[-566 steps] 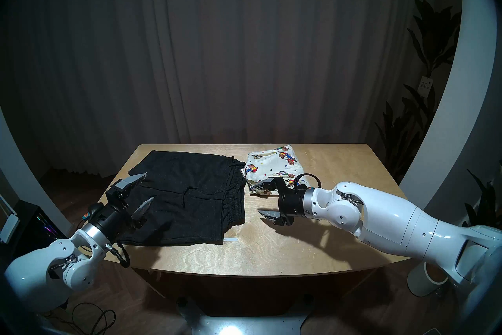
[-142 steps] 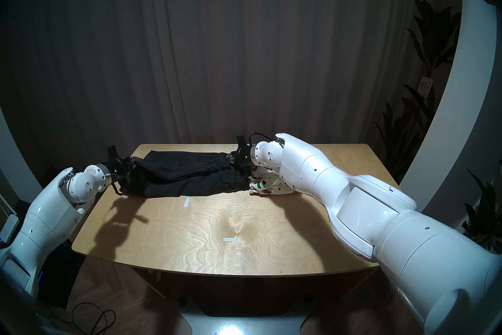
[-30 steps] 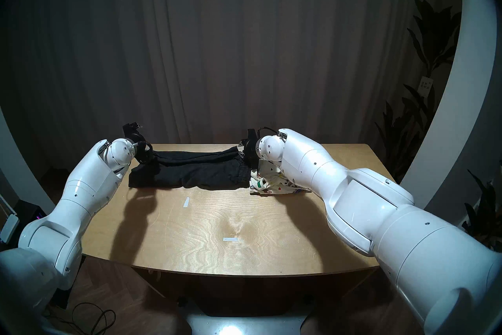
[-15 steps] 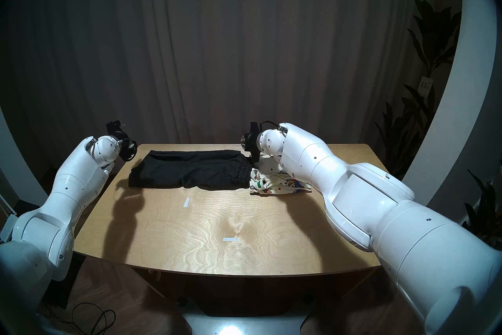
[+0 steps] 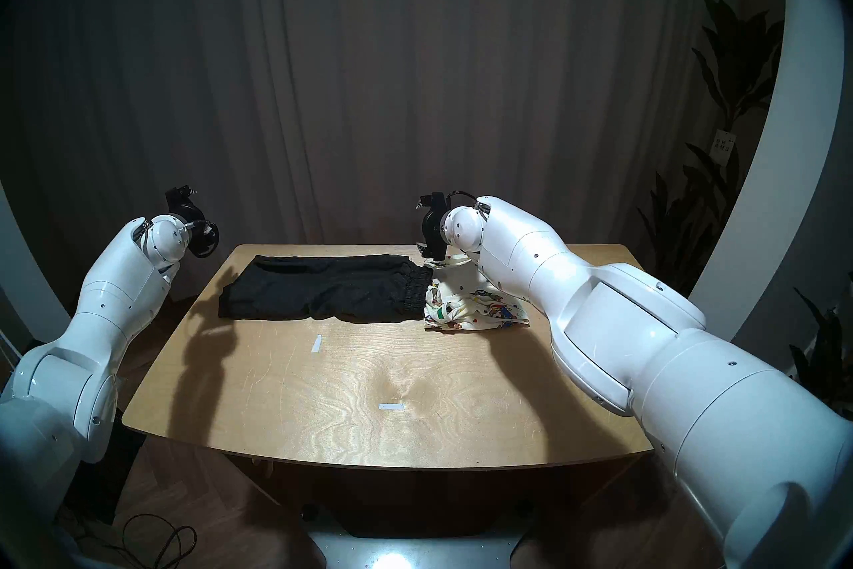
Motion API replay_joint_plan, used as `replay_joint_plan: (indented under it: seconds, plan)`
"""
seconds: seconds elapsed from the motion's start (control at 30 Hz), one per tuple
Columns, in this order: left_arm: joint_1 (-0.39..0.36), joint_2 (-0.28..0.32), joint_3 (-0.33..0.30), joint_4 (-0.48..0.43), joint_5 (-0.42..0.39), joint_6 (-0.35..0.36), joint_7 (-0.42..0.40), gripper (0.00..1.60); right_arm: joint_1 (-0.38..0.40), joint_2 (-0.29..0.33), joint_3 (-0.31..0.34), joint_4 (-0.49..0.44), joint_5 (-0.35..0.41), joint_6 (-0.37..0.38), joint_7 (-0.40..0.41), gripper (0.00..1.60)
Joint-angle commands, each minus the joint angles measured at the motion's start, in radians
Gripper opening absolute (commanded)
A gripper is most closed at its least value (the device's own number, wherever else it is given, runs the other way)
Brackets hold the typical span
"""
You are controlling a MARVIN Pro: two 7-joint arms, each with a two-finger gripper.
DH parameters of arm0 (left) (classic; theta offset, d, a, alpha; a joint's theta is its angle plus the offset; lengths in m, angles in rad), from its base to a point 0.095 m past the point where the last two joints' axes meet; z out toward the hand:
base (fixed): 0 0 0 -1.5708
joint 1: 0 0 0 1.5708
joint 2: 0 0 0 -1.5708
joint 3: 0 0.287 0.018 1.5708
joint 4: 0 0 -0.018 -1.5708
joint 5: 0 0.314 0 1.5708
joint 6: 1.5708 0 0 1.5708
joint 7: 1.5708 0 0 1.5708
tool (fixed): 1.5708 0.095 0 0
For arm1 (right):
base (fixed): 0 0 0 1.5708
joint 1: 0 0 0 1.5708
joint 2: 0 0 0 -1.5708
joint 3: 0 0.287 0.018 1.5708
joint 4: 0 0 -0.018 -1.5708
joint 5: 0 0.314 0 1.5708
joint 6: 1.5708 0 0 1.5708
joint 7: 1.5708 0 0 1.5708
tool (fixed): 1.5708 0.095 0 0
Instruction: Fold pants twice and stack them
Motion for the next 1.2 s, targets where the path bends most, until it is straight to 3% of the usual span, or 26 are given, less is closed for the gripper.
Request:
replay_joint_plan:
  seconds: [0.0,0.33,0.7,0.87,1.17]
  plan:
    - [-0.019,0.022,0.012,-0.016,0.028,0.070,-0.079,1.60,0.077,0.009,-0.001,-0.008,-0.034,0.003,0.064,1.60]
    - [0.103,0.076,0.045,-0.064,0.058,0.248,-0.235,1.60,0.055,0.067,-0.014,-0.034,-0.092,0.039,0.172,1.60]
    - [0.206,0.139,0.036,-0.165,0.075,0.381,-0.382,1.60,0.038,0.138,-0.018,-0.091,-0.123,0.100,0.248,1.60]
    - [0.250,0.146,0.035,-0.224,0.081,0.423,-0.432,1.60,0.031,0.167,-0.019,-0.110,-0.136,0.117,0.271,1.60]
    - [0.412,0.147,0.049,-0.314,0.087,0.446,-0.503,1.60,0.003,0.242,-0.017,-0.159,-0.162,0.162,0.317,1.60]
